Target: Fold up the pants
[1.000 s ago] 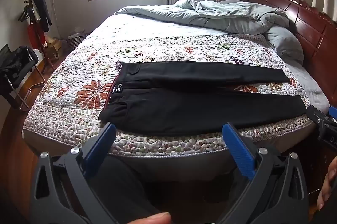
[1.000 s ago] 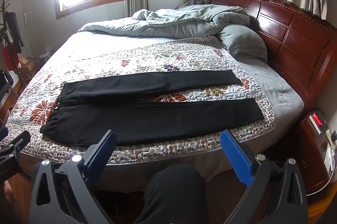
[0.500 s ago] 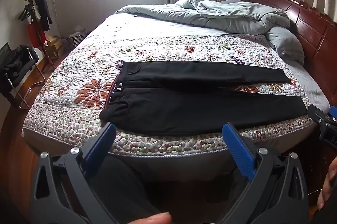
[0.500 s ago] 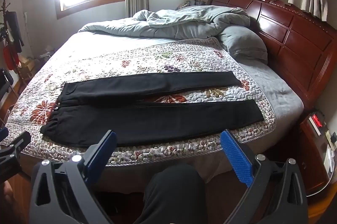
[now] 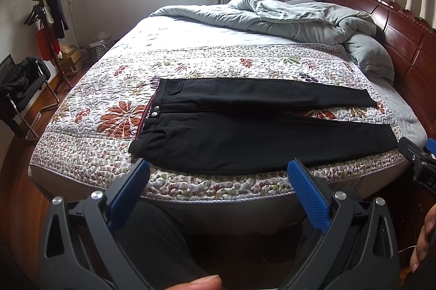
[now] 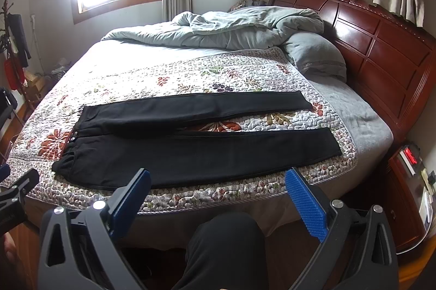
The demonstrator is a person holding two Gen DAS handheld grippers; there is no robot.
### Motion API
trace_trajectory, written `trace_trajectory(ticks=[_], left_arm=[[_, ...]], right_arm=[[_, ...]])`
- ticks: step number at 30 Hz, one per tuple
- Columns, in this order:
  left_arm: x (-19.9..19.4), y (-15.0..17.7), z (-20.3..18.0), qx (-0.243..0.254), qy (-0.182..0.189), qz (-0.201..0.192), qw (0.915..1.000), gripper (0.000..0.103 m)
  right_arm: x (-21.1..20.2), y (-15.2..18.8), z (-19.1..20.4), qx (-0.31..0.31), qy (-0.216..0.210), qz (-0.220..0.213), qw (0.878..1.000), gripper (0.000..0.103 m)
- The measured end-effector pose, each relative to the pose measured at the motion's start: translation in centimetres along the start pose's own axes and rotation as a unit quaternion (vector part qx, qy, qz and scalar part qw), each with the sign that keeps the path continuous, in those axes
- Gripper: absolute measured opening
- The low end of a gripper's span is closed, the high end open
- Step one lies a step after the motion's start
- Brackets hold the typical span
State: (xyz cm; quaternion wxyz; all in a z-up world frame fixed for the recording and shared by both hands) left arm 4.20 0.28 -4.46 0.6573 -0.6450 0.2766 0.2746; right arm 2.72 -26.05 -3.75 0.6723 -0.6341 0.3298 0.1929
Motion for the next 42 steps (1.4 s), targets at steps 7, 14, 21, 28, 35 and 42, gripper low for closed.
trace_trajectory(ticks=[7, 14, 21, 28, 35, 42], left_arm=[[0.02, -0.06, 0.25, -0.002, -0.001, 0.001, 1.0000, 0.100], [0.12, -0.01, 0.23, -0.004, 0.000, 0.002, 1.0000, 0.100], [0.15, 0.06, 0.42, -0.006, 0.000, 0.002, 1.0000, 0.100], [0.20, 0.14, 0.52, -0.009, 0.000, 0.003, 1.0000, 0.100], [0.14, 0.17, 0.44, -0.009, 0.000, 0.003, 1.0000, 0.100], [0.13, 0.10, 0.51, -0.010, -0.001, 0.003, 0.9999, 0.100]], right_arm=[[0.09, 0.18, -0.02, 0.000, 0.000, 0.000, 1.000, 0.099], [0.27, 0.46, -0.03, 0.001, -0.001, 0.001, 1.000, 0.099], [0.38, 0.52, 0.00, 0.000, -0.002, 0.003, 1.000, 0.099], [0.36, 0.60, 0.09, -0.001, -0.002, 0.003, 1.000, 0.099], [0.36, 0.62, 0.09, 0.000, -0.002, 0.004, 1.000, 0.099], [0.40, 0.72, 0.06, 0.000, -0.002, 0.006, 1.000, 0.099]])
Point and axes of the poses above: each gripper's, at about its wrist camera, not at the fingertips, and x roughly the way its jaws point, z to its left, y to its underside, the point moved 6 cm from there along x, roughly the way its jaws point
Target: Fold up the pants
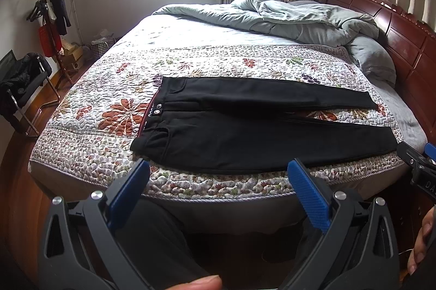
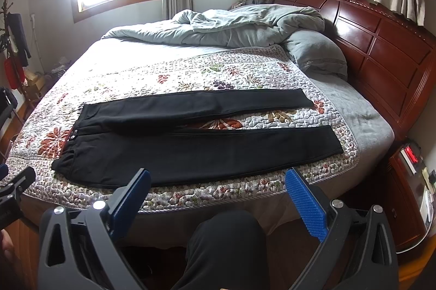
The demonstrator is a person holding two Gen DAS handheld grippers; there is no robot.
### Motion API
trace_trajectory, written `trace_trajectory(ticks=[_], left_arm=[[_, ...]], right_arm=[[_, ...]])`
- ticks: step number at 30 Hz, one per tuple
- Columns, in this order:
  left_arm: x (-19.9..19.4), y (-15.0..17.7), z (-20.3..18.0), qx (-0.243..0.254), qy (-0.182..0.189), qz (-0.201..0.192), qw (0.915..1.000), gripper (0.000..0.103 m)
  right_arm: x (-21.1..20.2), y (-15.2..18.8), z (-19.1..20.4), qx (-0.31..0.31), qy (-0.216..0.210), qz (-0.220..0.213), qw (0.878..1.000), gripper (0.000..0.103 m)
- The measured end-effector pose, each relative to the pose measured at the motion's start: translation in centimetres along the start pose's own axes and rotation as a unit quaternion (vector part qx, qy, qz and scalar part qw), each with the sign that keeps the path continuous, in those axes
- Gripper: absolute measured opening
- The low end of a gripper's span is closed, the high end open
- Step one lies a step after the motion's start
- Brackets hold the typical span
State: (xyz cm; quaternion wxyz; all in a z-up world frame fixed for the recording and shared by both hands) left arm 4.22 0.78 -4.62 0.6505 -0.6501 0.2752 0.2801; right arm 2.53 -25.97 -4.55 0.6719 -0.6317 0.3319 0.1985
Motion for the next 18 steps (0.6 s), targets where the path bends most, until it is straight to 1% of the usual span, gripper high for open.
trace_trajectory(ticks=[18], left_arm=[[0.78, -0.23, 0.67, -0.005, -0.001, 0.006, 1.0000, 0.100]], right_arm=[[0.96, -0.11, 0.52, -0.005, -0.001, 0.012, 1.000, 0.099]])
Point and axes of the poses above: each gripper's, at about its wrist camera, not at the fingertips, and x roughly the way its jaws point, z to its left, y to its underside, the point moved 6 cm from there along x, roughly the way its jaws point
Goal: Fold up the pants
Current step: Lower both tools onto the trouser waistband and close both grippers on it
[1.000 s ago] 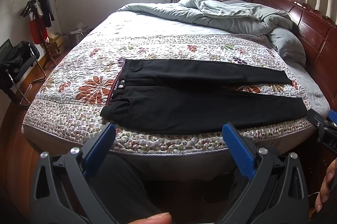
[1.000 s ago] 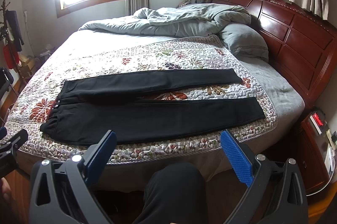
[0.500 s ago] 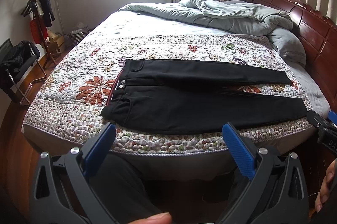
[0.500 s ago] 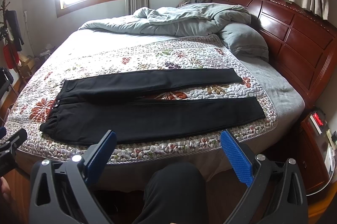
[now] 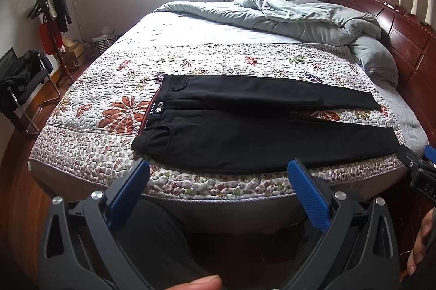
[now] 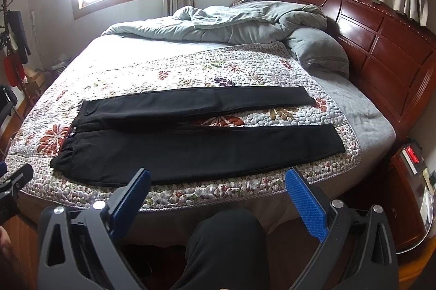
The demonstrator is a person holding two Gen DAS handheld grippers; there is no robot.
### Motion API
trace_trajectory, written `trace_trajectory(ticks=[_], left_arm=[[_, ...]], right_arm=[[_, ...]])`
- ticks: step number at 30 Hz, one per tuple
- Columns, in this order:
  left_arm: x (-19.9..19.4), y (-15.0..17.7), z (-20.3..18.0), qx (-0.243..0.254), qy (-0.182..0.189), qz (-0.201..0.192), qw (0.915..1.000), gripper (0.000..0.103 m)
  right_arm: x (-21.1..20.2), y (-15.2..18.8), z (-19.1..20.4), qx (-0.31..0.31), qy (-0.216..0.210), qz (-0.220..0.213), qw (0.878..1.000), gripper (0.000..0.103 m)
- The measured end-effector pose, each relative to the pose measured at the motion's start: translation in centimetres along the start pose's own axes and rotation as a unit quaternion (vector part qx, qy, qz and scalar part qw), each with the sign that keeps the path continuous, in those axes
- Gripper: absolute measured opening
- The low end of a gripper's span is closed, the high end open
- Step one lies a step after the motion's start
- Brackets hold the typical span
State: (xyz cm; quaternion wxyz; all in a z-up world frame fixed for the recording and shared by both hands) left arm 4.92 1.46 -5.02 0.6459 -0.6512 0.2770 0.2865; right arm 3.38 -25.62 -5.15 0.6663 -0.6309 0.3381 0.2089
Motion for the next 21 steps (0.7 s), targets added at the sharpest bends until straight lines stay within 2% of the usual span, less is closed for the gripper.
trace_trajectory(ticks=[8, 11, 12, 13, 15, 16, 17, 18, 19, 21], left_arm=[[1.0, -0.3, 0.3, 0.003, -0.004, 0.006, 1.0000, 0.100], [2.3, -0.3, 0.5, 0.023, -0.005, 0.007, 0.9997, 0.100], [2.8, -0.2, 0.4, 0.035, 0.005, 0.004, 0.9994, 0.100], [4.0, 0.0, 0.4, 0.054, 0.040, 0.006, 0.9977, 0.100], [6.0, 0.4, 0.8, 0.071, 0.091, 0.028, 0.9929, 0.100], [7.8, 0.6, 1.6, 0.080, 0.112, 0.054, 0.9890, 0.100], [8.9, 0.7, 2.4, 0.085, 0.111, 0.069, 0.9879, 0.100], [10.2, 0.5, 3.5, 0.089, 0.106, 0.081, 0.9870, 0.100], [11.9, -0.1, 5.2, 0.099, 0.097, 0.095, 0.9858, 0.100], [14.4, -1.1, 7.9, 0.105, 0.084, 0.114, 0.9843, 0.100]], right_arm=[[1.1, -0.5, 0.8, -0.010, 0.000, 0.006, 1.000, 0.099], [1.8, -0.6, 1.2, -0.019, 0.002, 0.010, 1.000, 0.099], [2.1, -0.9, 1.6, -0.028, -0.001, 0.002, 1.000, 0.099], [2.1, -1.3, 2.0, -0.040, -0.014, -0.017, 0.999, 0.099], [1.9, -2.1, 2.9, -0.070, -0.076, -0.094, 0.990, 0.099], [2.4, -2.2, 3.2, -0.090, -0.092, -0.123, 0.984, 0.099], [3.4, -2.1, 3.5, -0.112, -0.089, -0.123, 0.982, 0.099], [5.8, -1.7, 4.1, -0.157, -0.072, -0.082, 0.982, 0.099], [7.9, -1.4, 4.6, -0.188, -0.079, -0.045, 0.978, 0.099], [9.6, -2.1, 4.9, -0.203, -0.116, -0.038, 0.971, 0.099]])
Point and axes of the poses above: each gripper's, at about its wrist camera, not at the fingertips, and x roughly the way its jaws point, z to its left, y to its underside, the point moved 6 cm from there along x, roughly the way its jaws point
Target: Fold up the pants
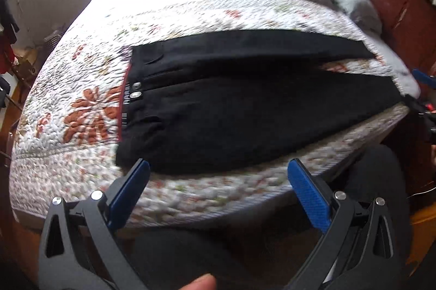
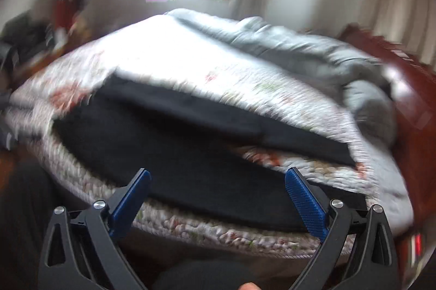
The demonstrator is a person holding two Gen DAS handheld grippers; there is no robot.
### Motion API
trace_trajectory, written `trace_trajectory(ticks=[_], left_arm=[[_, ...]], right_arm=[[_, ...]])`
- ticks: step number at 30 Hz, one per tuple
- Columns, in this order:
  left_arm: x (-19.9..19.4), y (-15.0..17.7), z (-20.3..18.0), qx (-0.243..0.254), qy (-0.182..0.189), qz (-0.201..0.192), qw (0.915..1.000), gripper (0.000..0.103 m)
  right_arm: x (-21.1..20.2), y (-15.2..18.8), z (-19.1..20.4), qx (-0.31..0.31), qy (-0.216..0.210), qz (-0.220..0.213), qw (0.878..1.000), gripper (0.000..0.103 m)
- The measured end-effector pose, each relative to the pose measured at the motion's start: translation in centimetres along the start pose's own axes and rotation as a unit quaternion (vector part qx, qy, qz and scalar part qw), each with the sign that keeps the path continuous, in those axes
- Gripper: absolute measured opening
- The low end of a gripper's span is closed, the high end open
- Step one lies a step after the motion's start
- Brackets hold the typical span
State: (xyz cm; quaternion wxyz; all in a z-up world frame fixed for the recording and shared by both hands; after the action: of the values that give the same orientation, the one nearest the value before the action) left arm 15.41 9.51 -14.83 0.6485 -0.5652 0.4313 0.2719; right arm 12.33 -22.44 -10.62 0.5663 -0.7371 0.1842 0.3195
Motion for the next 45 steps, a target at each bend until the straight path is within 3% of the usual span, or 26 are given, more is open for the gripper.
trace_trajectory(ticks=[2, 5, 7, 10, 14, 17, 20, 24, 26, 30, 34, 40, 41, 42, 43, 45], left_arm=[[2.9, -1.1, 4.1, -0.004, -0.002, 0.040, 0.9992, 0.100], [7.5, -3.5, 11.3, -0.064, 0.023, 0.102, 0.9925, 0.100], [9.0, -5.4, 14.2, -0.084, 0.030, 0.097, 0.9912, 0.100], [10.6, -10.0, 17.9, -0.114, 0.083, 0.058, 0.9883, 0.100], [15.1, -16.0, 21.7, -0.142, 0.079, 0.050, 0.9854, 0.100], [18.4, -19.0, 22.8, -0.147, 0.077, 0.051, 0.9849, 0.100], [22.4, -21.0, 22.8, -0.159, 0.123, 0.078, 0.9766, 0.100], [26.3, -21.8, 20.7, -0.108, 0.147, 0.114, 0.9765, 0.099], [26.9, -21.6, 19.6, -0.090, 0.174, 0.126, 0.9725, 0.087], [27.9, -21.4, 19.5, -0.060, 0.173, 0.148, 0.9719, 0.069], [27.6, -21.5, 20.6, -0.049, 0.186, 0.151, 0.9695, 0.047], [28.6, -21.7, 20.7, -0.039, 0.178, 0.158, 0.9705, 0.044], [28.6, -21.8, 20.6, -0.038, 0.175, 0.159, 0.9708, 0.044], [28.5, -21.9, 20.6, -0.036, 0.173, 0.159, 0.9712, 0.041], [28.4, -21.9, 20.6, -0.037, 0.171, 0.160, 0.9715, 0.037], [28.1, -22.1, 20.4, -0.040, 0.173, 0.157, 0.9714, 0.032]], right_arm=[[1.6, -1.3, -0.6, -0.024, -0.028, -0.007, 0.999, 0.099], [6.4, -3.5, -1.9, -0.062, -0.056, 0.043, 0.996, 0.099], [10.2, -5.1, -3.0, -0.083, -0.071, 0.078, 0.991, 0.099], [15.9, -7.7, -4.8, -0.098, -0.094, 0.128, 0.983, 0.099], [23.0, -10.6, -6.9, -0.089, -0.131, 0.192, 0.968, 0.099], [26.9, -12.0, -7.6, -0.064, -0.173, 0.231, 0.956, 0.099], [31.0, -13.0, -8.3, -0.069, -0.191, 0.262, 0.943, 0.098], [34.6, -13.3, -8.6, -0.107, -0.213, 0.292, 0.926, 0.095], [35.8, -13.2, -8.8, -0.127, -0.221, 0.309, 0.916, 0.093], [38.1, -12.9, -9.1, -0.158, -0.228, 0.336, 0.900, 0.081], [39.7, -12.1, -8.5, -0.171, -0.250, 0.366, 0.880, 0.081], [41.2, -10.8, -8.1, -0.169, -0.272, 0.401, 0.858, 0.083], [41.0, -10.8, -8.1, -0.161, -0.280, 0.404, 0.856, 0.079], [41.0, -10.8, -8.2, -0.158, -0.280, 0.406, 0.856, 0.064], [41.0, -10.8, -8.5, -0.157, -0.275, 0.407, 0.857, 0.058], [40.4, -10.8, -9.1, -0.155, -0.274, 0.412, 0.855, 0.031]])
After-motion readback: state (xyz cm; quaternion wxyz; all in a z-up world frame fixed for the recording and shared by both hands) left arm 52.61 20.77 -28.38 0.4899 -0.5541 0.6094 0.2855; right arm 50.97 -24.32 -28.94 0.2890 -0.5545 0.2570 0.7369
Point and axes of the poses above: each gripper's, at about its wrist camera, not at the fingertips, and x roughly the way its jaws point, z to its left, y to its underside, the point moved 6 cm from there along x, roughly the way its jaws point
